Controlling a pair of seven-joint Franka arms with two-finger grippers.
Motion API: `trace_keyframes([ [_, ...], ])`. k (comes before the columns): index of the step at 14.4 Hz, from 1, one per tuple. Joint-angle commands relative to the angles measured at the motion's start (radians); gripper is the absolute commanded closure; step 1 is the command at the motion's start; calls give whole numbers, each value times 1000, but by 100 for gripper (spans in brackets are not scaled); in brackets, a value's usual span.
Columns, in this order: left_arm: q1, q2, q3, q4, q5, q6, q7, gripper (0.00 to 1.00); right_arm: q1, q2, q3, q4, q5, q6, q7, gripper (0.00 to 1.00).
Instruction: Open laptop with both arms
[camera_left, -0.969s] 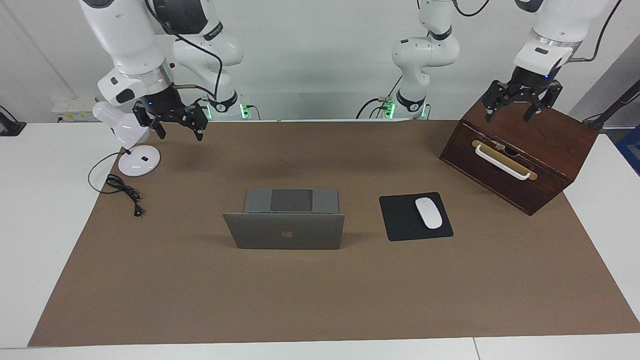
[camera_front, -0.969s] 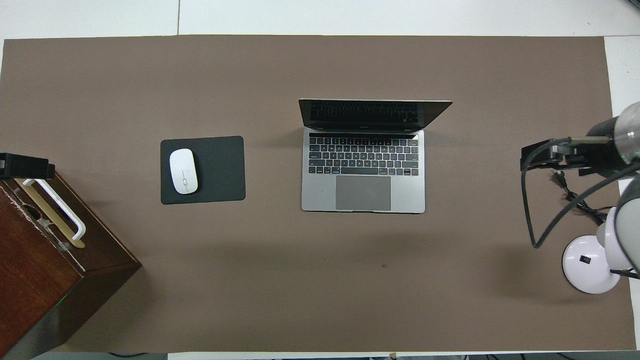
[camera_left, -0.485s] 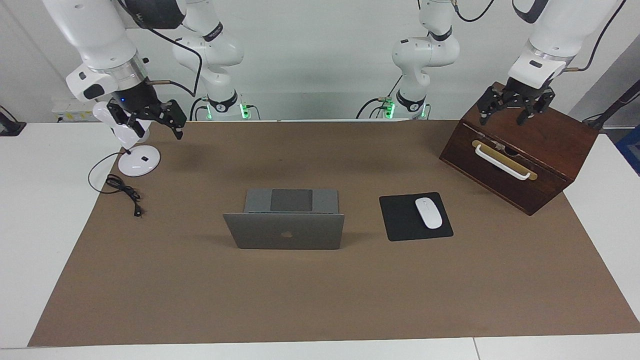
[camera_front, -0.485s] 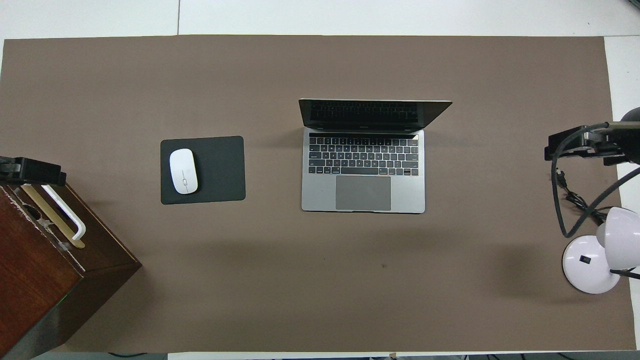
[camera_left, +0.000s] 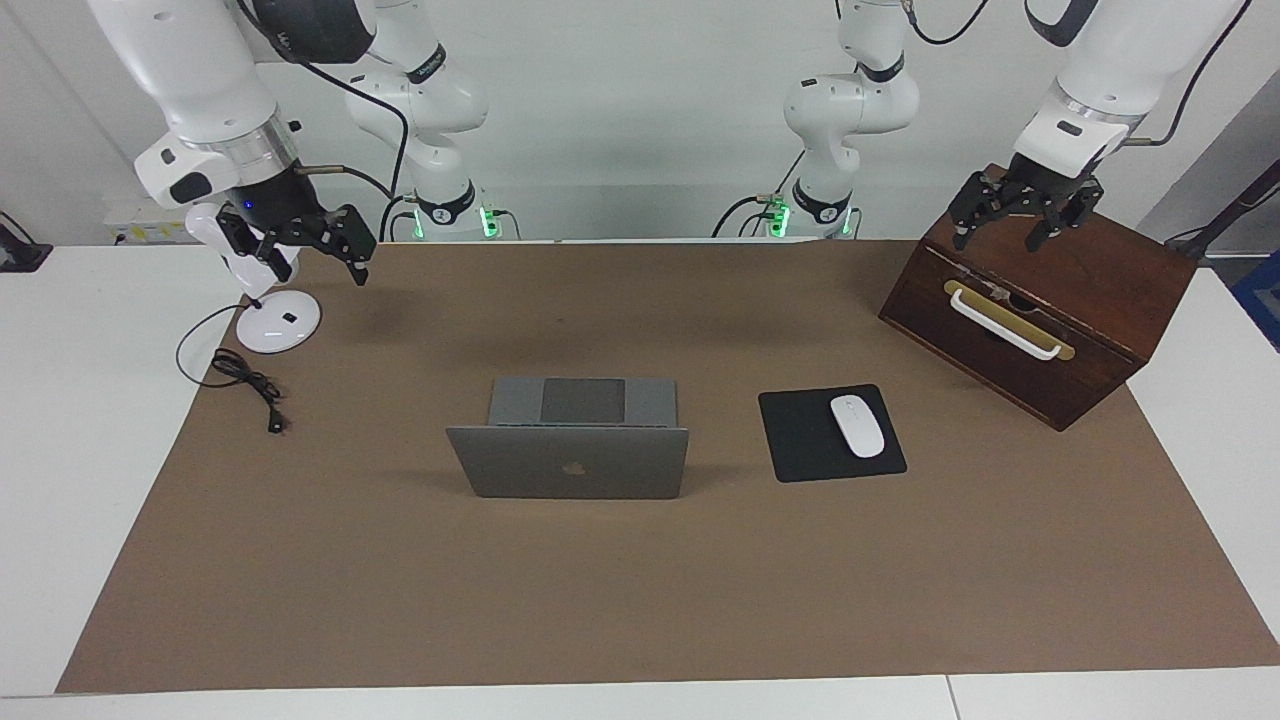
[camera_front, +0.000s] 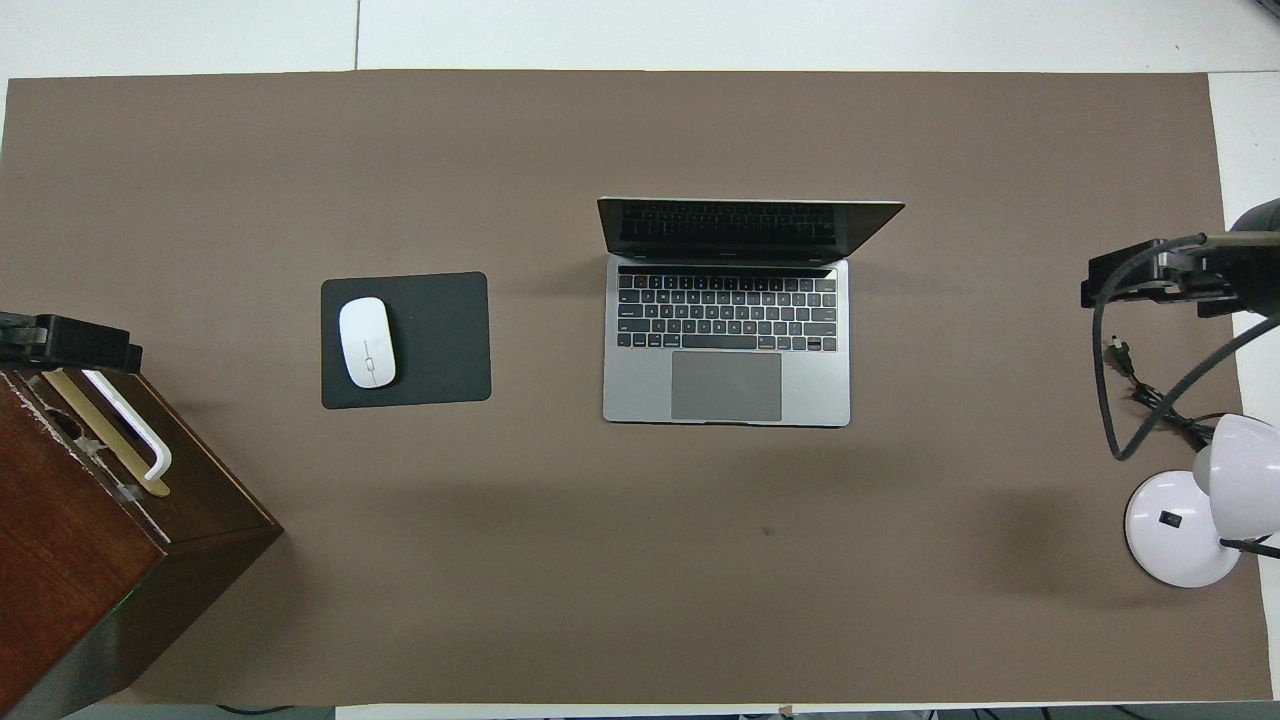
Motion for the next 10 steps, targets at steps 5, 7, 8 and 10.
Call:
trace_keyframes([
  [5,10,-8,-4,-14,-17,7,-8,0,6,25,-19,37,10,-8,-11,0],
  [7,12,-8,-4,-14,-27,9,-10,0,6,22,-19,35,9,-11,-11,0],
  [8,12,-8,-4,-14,-30,7,-10,0,6,22,-19,37,9,-9,-11,0],
  [10,12,-8,-4,-14,-30,7,-10,0,6,22,-16,37,9,-8,-11,0],
])
